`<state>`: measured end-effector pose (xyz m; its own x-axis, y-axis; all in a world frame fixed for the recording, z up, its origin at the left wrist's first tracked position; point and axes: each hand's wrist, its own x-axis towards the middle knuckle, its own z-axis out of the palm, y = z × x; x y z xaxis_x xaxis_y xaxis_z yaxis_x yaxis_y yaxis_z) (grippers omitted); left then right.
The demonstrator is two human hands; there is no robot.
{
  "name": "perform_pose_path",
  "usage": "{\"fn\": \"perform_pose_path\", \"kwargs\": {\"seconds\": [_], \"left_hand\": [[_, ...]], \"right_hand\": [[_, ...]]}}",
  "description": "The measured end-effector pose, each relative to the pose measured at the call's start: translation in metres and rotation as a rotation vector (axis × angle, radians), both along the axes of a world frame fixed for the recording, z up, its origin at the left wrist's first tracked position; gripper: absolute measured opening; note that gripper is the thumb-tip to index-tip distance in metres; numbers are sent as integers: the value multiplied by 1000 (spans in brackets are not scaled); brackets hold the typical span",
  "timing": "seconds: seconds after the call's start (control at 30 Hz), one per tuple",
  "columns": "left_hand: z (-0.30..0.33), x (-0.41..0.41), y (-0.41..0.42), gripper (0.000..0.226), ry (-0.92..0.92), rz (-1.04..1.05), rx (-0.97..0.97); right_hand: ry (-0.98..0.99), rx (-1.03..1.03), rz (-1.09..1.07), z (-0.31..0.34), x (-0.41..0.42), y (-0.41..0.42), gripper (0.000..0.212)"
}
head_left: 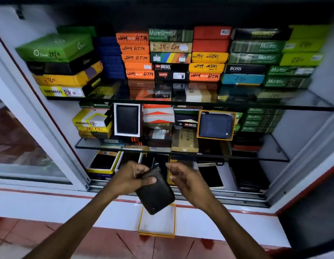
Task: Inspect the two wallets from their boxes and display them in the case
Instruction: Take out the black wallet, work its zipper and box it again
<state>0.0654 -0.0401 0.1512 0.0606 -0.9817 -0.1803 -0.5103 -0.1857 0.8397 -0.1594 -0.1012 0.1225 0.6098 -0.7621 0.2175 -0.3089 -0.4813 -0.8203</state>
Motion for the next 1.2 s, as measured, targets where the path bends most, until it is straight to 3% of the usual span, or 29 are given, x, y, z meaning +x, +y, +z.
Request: {"fn": "perform_pose_path", "kwargs": {"seconds": [0.1, 0.3, 0.5, 0.63, 0.8, 0.9, 1.2], "left_hand": [[29, -3, -8, 25, -139, -115, -16], [60, -7, -17, 25, -192, -179, -1], [76, -7, -14, 24, -119, -226, 49], [81, 2, -12, 22, 40, -175, 83], [73, 20, -8, 63, 366, 10, 69], [63, 15, -8, 43, 608, 138, 68], [52, -40, -25, 32, 1211, 506, 104]], "right_hand": [[50, -170, 142, 25, 2, -13, 43], [-47, -139, 121, 50, -1, -26, 32], [-47, -524, 122, 60, -8, -27, 22], [-46, -663, 110, 64, -16, -20, 20], [-243, -519, -35, 76, -35, -14, 10], [-328, -447, -156, 84, -36, -11, 10], [-397, -476, -414, 70, -5, 9, 9]]}}
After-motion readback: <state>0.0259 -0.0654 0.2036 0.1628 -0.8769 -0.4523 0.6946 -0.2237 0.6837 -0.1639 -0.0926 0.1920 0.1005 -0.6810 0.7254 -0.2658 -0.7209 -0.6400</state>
